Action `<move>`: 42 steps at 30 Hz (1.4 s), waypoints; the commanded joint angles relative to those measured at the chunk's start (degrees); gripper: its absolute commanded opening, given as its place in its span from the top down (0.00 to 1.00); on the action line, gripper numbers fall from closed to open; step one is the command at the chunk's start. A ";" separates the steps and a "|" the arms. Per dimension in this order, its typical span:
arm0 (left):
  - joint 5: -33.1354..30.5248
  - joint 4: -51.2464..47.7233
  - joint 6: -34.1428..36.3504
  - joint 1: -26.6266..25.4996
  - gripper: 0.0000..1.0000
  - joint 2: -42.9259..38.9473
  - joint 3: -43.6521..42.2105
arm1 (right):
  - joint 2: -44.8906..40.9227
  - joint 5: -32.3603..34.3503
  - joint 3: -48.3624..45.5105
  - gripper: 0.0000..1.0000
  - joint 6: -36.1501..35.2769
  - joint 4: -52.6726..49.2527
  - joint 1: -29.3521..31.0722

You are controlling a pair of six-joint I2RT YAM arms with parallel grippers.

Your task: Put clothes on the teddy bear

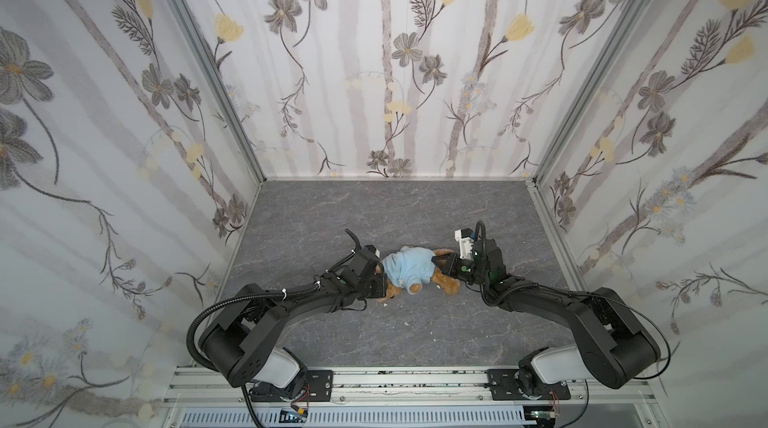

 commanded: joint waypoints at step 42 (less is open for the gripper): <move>6.89 -9.49 -5.70 3.74 1.00 -3.67 9.96 | -21.17 -1.98 -1.29 0.57 -25.36 -9.12 8.61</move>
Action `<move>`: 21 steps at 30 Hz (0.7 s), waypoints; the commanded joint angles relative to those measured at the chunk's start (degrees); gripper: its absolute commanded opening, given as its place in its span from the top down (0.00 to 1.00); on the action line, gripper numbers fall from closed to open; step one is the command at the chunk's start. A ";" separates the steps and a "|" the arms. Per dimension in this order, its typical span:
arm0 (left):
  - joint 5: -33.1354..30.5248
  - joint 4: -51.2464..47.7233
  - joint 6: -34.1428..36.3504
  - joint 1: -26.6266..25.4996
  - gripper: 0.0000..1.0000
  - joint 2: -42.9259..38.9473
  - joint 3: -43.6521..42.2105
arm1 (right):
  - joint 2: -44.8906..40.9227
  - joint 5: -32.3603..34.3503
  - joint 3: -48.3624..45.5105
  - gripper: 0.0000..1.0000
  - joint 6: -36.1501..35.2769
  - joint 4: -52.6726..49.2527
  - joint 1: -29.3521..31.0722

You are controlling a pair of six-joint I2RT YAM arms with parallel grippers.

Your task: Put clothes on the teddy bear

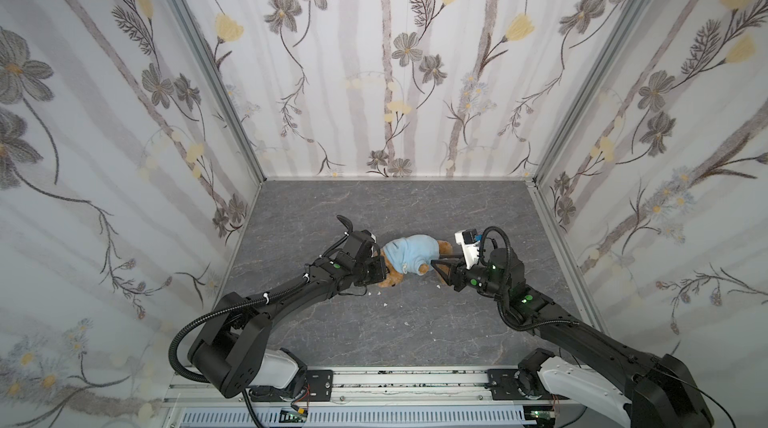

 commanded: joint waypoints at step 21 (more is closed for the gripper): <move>0.27 0.81 1.61 -0.29 1.00 0.82 0.86 | 11.37 -1.27 2.69 0.69 -1.13 3.29 3.01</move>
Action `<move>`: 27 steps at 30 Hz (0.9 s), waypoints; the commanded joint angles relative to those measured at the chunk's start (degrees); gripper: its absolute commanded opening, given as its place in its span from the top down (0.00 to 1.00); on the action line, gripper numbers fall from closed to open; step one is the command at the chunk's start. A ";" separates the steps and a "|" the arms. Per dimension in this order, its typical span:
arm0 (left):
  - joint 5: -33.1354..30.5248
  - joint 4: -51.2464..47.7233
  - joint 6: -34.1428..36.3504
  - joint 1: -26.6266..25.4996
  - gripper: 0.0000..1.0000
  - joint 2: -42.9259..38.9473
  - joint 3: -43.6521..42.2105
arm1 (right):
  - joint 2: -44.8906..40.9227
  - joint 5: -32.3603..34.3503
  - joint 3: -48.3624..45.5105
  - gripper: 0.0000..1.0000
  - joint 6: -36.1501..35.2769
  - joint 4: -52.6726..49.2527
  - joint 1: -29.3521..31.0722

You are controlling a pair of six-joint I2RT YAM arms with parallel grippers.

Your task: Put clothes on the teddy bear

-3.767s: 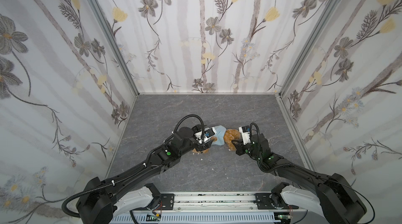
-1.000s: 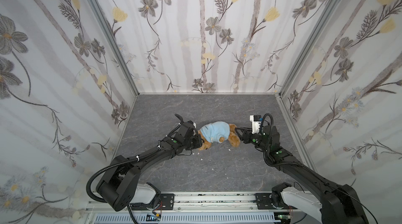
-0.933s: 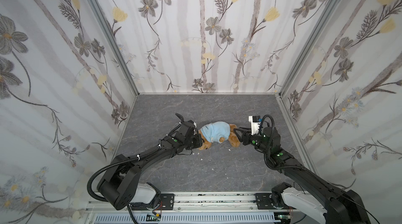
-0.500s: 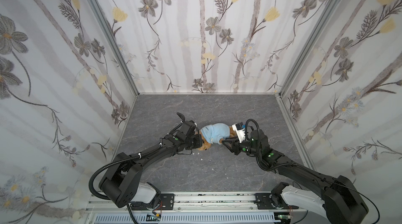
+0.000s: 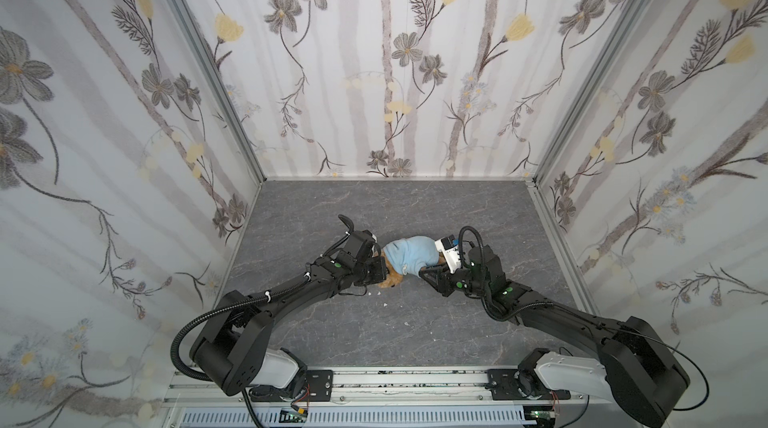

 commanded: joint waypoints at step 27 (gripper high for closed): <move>0.37 1.53 0.48 -0.36 1.00 -0.46 0.00 | -0.97 4.98 -0.14 0.71 -6.15 -2.59 -1.09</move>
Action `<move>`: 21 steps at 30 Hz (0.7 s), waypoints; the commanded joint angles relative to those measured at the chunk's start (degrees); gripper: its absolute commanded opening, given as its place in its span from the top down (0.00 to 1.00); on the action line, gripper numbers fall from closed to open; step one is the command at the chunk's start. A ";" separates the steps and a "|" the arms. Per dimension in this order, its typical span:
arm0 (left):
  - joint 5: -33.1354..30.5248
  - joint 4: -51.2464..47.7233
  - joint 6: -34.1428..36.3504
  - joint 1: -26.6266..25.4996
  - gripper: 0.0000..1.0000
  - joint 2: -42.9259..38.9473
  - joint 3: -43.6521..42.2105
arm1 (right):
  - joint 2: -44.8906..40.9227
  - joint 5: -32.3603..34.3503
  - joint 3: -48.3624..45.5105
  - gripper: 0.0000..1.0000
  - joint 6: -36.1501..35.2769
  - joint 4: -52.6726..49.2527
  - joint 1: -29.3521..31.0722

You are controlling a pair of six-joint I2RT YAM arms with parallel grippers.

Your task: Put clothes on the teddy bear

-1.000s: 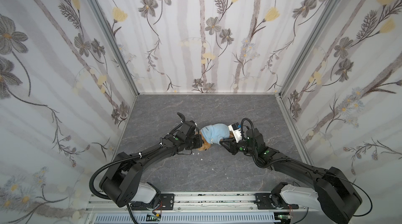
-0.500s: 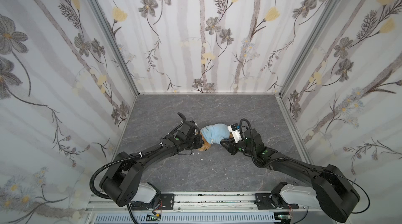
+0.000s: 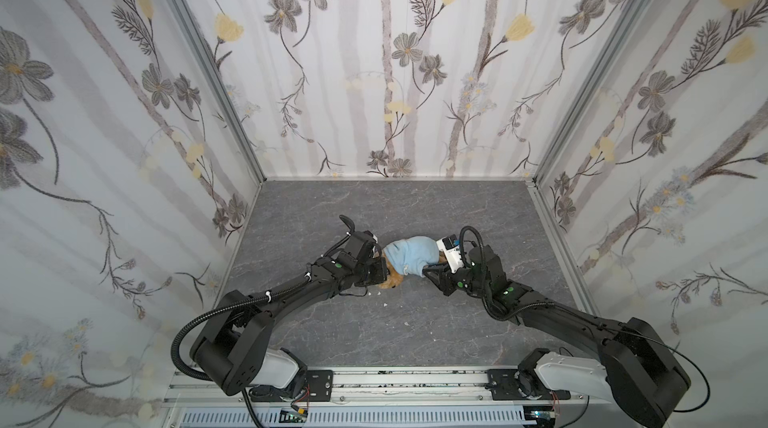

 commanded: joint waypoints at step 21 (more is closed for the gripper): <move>0.56 1.61 0.63 -0.75 1.00 0.06 0.36 | 5.93 -4.21 1.90 0.74 2.39 7.15 0.40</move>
